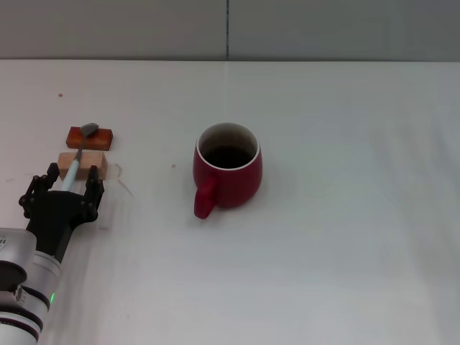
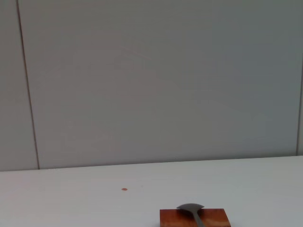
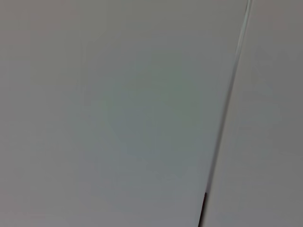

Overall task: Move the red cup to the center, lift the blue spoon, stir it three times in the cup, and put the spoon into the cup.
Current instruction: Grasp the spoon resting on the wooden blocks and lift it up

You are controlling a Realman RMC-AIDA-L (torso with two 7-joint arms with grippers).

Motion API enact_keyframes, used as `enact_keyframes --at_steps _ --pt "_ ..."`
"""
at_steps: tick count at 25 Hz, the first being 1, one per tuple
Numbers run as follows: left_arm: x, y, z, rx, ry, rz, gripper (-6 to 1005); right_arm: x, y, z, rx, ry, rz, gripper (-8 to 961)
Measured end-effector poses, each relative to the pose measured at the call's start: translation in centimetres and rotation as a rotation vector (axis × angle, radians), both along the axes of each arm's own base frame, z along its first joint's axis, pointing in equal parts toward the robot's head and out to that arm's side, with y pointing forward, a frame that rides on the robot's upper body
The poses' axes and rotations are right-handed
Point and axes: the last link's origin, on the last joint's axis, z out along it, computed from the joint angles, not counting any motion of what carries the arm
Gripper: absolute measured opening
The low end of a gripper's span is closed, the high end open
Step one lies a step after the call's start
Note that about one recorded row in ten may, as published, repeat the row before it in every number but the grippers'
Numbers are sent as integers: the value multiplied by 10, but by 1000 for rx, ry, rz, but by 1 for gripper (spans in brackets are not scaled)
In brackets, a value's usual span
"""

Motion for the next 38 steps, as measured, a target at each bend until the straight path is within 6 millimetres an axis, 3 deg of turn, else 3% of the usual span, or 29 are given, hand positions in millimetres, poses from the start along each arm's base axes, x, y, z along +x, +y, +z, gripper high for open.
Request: enact_keyframes --at_steps 5,10,38 --pt "1 0 -1 -2 -1 -1 629 0 -1 -1 -1 1 0 603" --pt "1 1 -1 -2 -1 -3 555 0 -1 -1 -1 3 2 602" --pt "3 3 0 0 -1 -10 532 1 -4 -2 -1 2 0 603"
